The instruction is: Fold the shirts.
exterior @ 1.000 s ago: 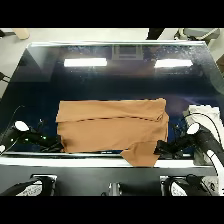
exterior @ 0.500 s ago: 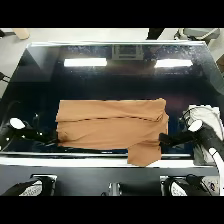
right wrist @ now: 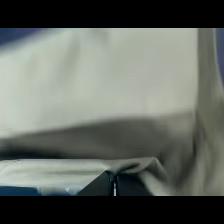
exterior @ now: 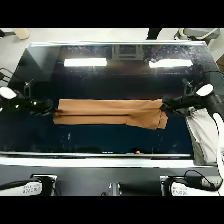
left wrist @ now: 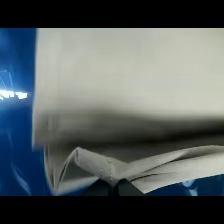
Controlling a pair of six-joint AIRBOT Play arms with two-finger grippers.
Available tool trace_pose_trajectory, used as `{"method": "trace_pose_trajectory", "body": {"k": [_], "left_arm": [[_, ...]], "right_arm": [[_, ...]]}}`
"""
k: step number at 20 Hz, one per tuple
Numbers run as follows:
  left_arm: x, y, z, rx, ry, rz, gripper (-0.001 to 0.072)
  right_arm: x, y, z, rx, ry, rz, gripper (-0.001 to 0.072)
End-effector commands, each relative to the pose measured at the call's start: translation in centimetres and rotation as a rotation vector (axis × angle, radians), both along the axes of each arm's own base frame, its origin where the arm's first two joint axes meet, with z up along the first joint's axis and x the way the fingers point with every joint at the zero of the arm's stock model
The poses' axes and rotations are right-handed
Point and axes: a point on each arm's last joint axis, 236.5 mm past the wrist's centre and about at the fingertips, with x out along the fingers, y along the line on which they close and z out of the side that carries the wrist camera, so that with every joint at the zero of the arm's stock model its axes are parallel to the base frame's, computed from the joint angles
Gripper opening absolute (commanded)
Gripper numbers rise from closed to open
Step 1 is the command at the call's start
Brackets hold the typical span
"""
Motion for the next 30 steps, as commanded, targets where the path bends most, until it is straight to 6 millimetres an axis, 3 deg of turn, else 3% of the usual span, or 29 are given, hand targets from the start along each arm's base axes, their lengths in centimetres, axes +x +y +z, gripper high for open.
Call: {"method": "trace_pose_trajectory", "body": {"k": [1,4,5,6,7,8,11,12,13,15,21,22,23,24,25,26,28,30], "left_arm": [[5.0,-0.7,-2.2,-0.088,0.041,0.009,0.0028],[6.3,-0.6,-4.6,-0.118,0.118,0.068,0.0034],[6.2,-0.7,-5.1,-0.126,0.137,0.082,0.0136],[6.0,-0.7,-5.3,-0.128,0.145,0.078,0.0412],[5.9,-0.6,-5.1,-0.125,0.14,0.06,0.0596],[5.8,-0.2,-4.6,-0.121,0.129,0.039,0.0599],[5.6,0.8,-2.3,-0.121,0.1,0.045,0.0613],[5.4,0.8,-1.3,-0.119,0.088,0.04,0.0613],[5.4,0.7,-0.4,-0.115,0.068,0.036,0.0613],[5.3,0.1,1.8,-0.107,0.025,0.017,0.0613],[4.0,-4.2,8.2,-0.083,-0.109,-0.097,0.0612],[3.8,-5.3,8.5,-0.083,-0.114,-0.124,0.0612],[3.6,-6.6,8.4,-0.085,-0.113,-0.15,0.0606],[3.7,-8.1,8.0,-0.085,-0.12,-0.177,0.0572],[4.1,-9.8,7.5,-0.085,-0.137,-0.198,0.0257],[4.5,-11.9,6.7,-0.088,-0.16,-0.22,0.004],[4.9,-18.0,4.7,-0.16,-0.181,-0.246,0.0028],[3.6,-25.4,1.7,-0.283,-0.119,-0.269,0.0028]], "right_arm": [[5.7,0.9,-1.6,0.118,-0.025,-0.082,0.0014],[6.6,1.3,-4.3,0.106,-0.005,-0.087,0.0016],[6.8,1.0,-4.6,0.086,-0.019,-0.076,0.0022],[7.0,0.7,-4.2,0.066,-0.048,-0.044,0.0185],[6.8,0.3,-3.5,0.045,-0.069,0.005,0.0488],[6.3,-0.7,-2.6,0.003,-0.077,0.058,0.072],[3.0,-6.4,-3.1,-0.198,0.042,0.104,0.072],[1.1,-6.6,-4.0,-0.192,0.12,0.128,0.072],[-0.6,-5.6,-4.8,-0.145,0.191,0.165,0.072],[-2.0,-2.4,-5.9,-0.006,0.238,0.202,0.072],[-1.5,1.1,-8.6,0.028,0.296,0.142,0.0701],[-0.8,1.6,-8.7,0.023,0.284,0.114,0.0522],[-0.2,2.0,-8.3,0.021,0.261,0.11,0.0208],[0.2,2.7,-7.0,0.039,0.24,0.116,0.0028],[0.8,3.0,-5.2,0.052,0.205,0.124,0.0016],[1.4,3.0,-3.0,0.047,0.161,0.134,0.0015],[2.1,3.1,2.3,0.041,0.071,0.123,0.0015],[1.5,3.7,7.4,0.053,-0.003,0.119,0.0015]]}}
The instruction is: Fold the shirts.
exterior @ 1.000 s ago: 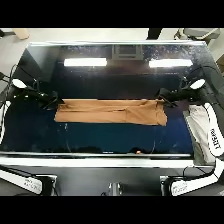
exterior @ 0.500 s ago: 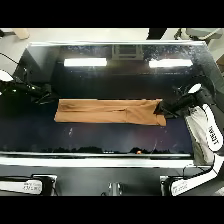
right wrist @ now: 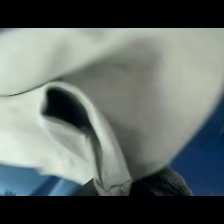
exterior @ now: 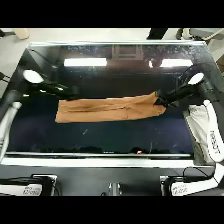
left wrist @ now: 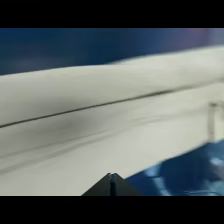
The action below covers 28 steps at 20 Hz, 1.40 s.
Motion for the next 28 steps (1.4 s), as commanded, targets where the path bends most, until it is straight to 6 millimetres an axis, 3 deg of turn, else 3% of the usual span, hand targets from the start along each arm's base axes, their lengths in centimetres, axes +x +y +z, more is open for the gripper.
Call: {"method": "trace_pose_trajectory", "body": {"k": [1,4,7,10,13,15,17,19,22,25,26,27,28], "left_arm": [[-1.3,-11.7,-4.0,-0.167,0.056,-0.026,0.0028],[-4.3,-20.5,-7.2,-0.309,0.151,-0.02,0.0028],[-7.8,-27.6,-8.1,-0.481,0.224,-0.02,0.0029],[-9.4,-30.8,-9.4,-0.558,0.294,0.041,0.0029],[-8.8,-30.9,-8.5,-0.591,0.232,-0.033,0.0027],[-6.5,-28.3,-6.1,-0.592,0.133,-0.089,0.0026],[-3.0,-23.5,-2.7,-0.526,-0.003,-0.122,0.0026],[1.1,-17.1,2.3,-0.45,-0.157,-0.081,0.0026],[5.0,-6.4,13.5,-0.405,-0.428,0.053,0.0026],[3.6,1.4,24.2,-0.406,-0.658,0.147,0.0027],[2.2,2.9,27.0,-0.403,-0.718,0.154,0.0027],[0.7,3.8,29.1,-0.398,-0.764,0.151,0.0027],[-0.8,4.3,30.8,-0.39,-0.804,0.142,0.0027]], "right_arm": [[-1.3,1.2,8.3,0.031,-0.109,-0.01,0.0015],[-4.6,2.1,13.0,0.026,-0.155,0.038,0.0015],[-7.6,2.5,16.6,0.022,-0.19,0.046,0.0015],[-9.5,2.8,19.3,0.018,-0.241,0.033,0.0015],[-9.9,2.8,19.7,0.02,-0.242,0.021,0.0015],[-8.6,2.9,19.0,0.038,-0.232,-0.002,0.0015],[-6.5,5.0,18.0,0.088,-0.237,0.013,0.0015],[-4.1,9.9,16.3,0.177,-0.239,0.063,0.0015],[-1.4,19.2,12.1,0.332,-0.203,0.12,0.0016],[-0.5,27.5,7.2,0.493,-0.13,0.127,0.0016],[-0.4,29.5,5.3,0.536,-0.089,0.108,0.0017],[-0.5,30.9,3.6,0.569,-0.048,0.095,0.007],[-0.5,32.0,2.3,0.603,-0.024,0.082,0.0371]]}}
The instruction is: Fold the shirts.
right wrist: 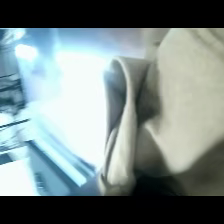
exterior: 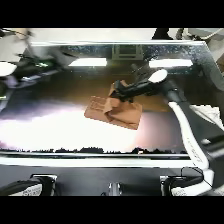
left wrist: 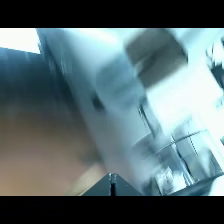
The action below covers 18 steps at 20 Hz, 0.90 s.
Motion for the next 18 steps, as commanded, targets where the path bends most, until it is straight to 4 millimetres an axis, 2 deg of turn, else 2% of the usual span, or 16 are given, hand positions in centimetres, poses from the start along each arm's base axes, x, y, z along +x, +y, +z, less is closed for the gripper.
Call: {"method": "trace_pose_trajectory", "body": {"k": [1,3,5,6,7,8,9,10,11,12,13,15,16,18], "left_arm": [[-5.0,4.2,7.3,0.056,-0.171,0.062,0.0027],[-6.7,4.3,8.1,0.103,-0.204,0.054,0.0027],[-7.4,4.3,7.4,0.156,-0.198,0.041,0.0027],[-7.1,4.8,6.5,0.18,-0.174,0.055,0.0027],[-6.8,5.3,5.6,0.213,-0.153,0.075,0.0027],[-6.3,6.1,4.6,0.257,-0.133,0.099,0.0027],[-6.0,6.8,3.7,0.291,-0.109,0.121,0.0027],[-5.8,7.3,3.0,0.316,-0.084,0.136,0.0027],[-5.8,7.5,2.4,0.331,-0.066,0.136,0.0028],[-5.8,7.4,1.9,0.335,-0.054,0.127,0.0028],[-5.8,7.4,1.5,0.336,-0.045,0.125,0.0028],[-6.1,7.3,0.5,0.334,-0.013,0.113,0.0028],[-6.3,7.1,0.2,0.33,0.006,0.106,0.0028],[-6.5,7.0,-0.1,0.334,0.014,0.095,0.0028]], "right_arm": [[1.0,5.6,-3.9,0.168,0.081,-0.044,0.0696],[2.2,4.0,-2.5,0.211,0.082,-0.068,0.0695],[2.9,-0.4,-0.6,0.167,0.032,-0.052,0.0685],[3.1,-3.7,-0.5,0.084,0.017,-0.059,0.0685],[3.0,-8.0,-1.2,-0.051,0.015,-0.074,0.0682],[2.3,-13.3,-2.9,-0.24,0.032,-0.079,0.067],[0.5,-19.0,-5.0,-0.456,0.096,-0.076,0.0644],[-1.9,-23.6,-6.9,-0.633,0.193,-0.071,0.0612],[-4.4,-25.8,-8.5,-0.73,0.272,-0.021,0.0615],[-6.2,-25.5,-10.1,-0.723,0.311,0.025,0.062],[-6.7,-23.5,-11.3,-0.645,0.311,0.03,0.0658],[-5.4,-19.5,-12.7,-0.483,0.273,-0.061,0.0668],[-4.4,-18.5,-13.3,-0.449,0.253,-0.114,0.0667],[-3.8,-16.9,-14.3,-0.415,0.256,-0.143,0.0665]]}}
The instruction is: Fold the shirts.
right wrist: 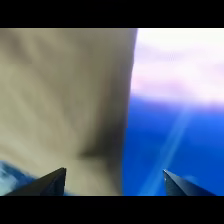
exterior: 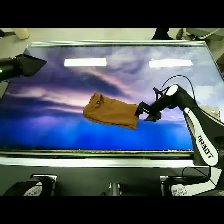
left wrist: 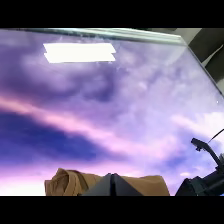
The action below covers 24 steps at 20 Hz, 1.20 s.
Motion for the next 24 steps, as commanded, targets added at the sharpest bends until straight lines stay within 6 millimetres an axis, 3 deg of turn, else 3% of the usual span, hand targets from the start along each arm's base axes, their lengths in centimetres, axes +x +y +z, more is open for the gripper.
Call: {"method": "trace_pose_trajectory", "body": {"k": [1,2,4,5,7,9,10,11,13,17,20,24], "left_arm": [[-0.3,0.1,-0.9,0.012,0.034,-0.001,0.0028],[-0.3,0.1,-0.9,0.012,0.034,-0.001,0.0027],[-0.2,0.2,-0.9,0.012,0.032,0.002,0.0028],[-0.1,0.2,-0.9,0.013,0.031,0.005,0.0028],[0.0,0.3,-1.0,0.018,0.029,0.008,0.0028],[0.0,0.4,-1.0,0.027,0.022,0.003,0.0028],[0.0,0.4,-1.0,0.029,0.02,0.002,0.0028],[0.0,0.4,-1.0,0.029,0.02,0.002,0.0028],[0.0,0.4,-1.0,0.029,0.02,0.002,0.0028],[0.0,0.4,-1.0,0.029,0.02,0.002,0.0028],[0.0,0.4,-1.0,0.029,0.02,0.002,0.0028],[0.0,0.4,-1.0,0.029,0.02,0.002,0.0028]], "right_arm": [[0.9,2.3,-2.1,0.062,-0.011,-0.093,0.0642],[1.4,3.5,-2.0,0.108,-0.008,-0.122,0.051],[3.3,5.4,0.5,0.238,-0.087,-0.126,0.0015],[4.8,5.4,2.8,0.294,-0.147,-0.119,0.0017],[7.8,2.1,8.0,0.327,-0.257,-0.12,0.0015],[10.1,-5.3,12.4,0.232,-0.34,-0.187,0.0015],[10.4,-10.3,13.9,0.147,-0.353,-0.253,0.0014],[10.1,-14.9,15.1,0.076,-0.357,-0.319,0.0014],[8.3,-21.7,17.1,0.011,-0.364,-0.408,0.0015],[4.6,-31.5,20.3,-0.05,-0.421,-0.625,0.0015],[1.7,-36.0,22.2,-0.093,-0.457,-0.741,0.0015],[-2.3,-38.3,23.9,-0.112,-0.443,-0.826,0.0015]]}}
